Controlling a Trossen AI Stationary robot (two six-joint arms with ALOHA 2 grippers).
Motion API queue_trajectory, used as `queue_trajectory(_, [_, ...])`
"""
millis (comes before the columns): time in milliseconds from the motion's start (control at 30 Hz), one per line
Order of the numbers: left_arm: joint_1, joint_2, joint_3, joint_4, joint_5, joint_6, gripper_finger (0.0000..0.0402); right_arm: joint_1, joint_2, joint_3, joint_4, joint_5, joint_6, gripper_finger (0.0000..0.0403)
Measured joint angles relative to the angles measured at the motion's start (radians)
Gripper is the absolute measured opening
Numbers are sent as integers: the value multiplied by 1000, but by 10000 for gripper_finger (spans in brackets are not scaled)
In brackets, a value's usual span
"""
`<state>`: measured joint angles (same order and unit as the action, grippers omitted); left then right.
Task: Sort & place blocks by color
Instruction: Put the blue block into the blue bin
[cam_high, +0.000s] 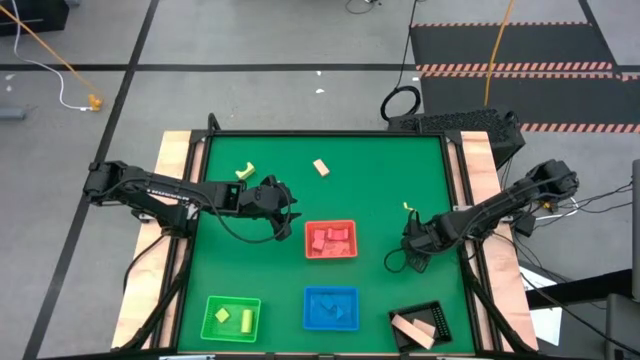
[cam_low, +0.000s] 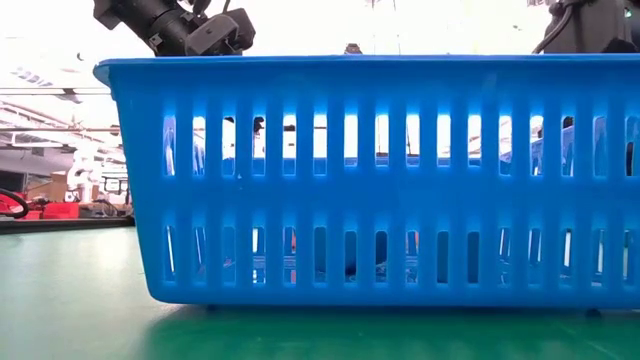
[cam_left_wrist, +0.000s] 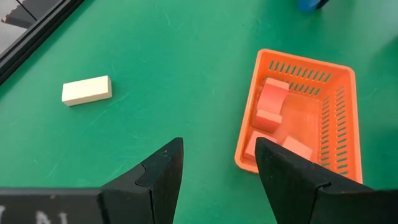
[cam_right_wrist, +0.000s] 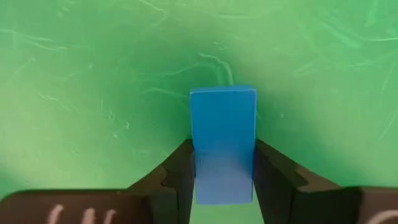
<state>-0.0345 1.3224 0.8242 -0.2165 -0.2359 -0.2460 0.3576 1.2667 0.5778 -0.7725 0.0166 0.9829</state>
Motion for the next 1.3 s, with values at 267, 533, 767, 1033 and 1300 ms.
queue_trajectory(267, [-16,0,0,5,2,-72,202,0,-15,2,7,32,68,110])
queue_trajectory(533, [-91,0,0,96,28,-81,202,-4,-43,55,256,303,-86,110])
queue_trajectory(767, [-164,0,0,228,62,-102,202,-2,-34,58,733,544,-438,110])
queue_trajectory(1033, [-233,54,2,478,51,-70,202,-5,88,60,1371,705,-1005,110])
queue_trajectory(1300, [-245,130,0,628,-149,-44,202,-5,308,115,1741,744,-1380,110])
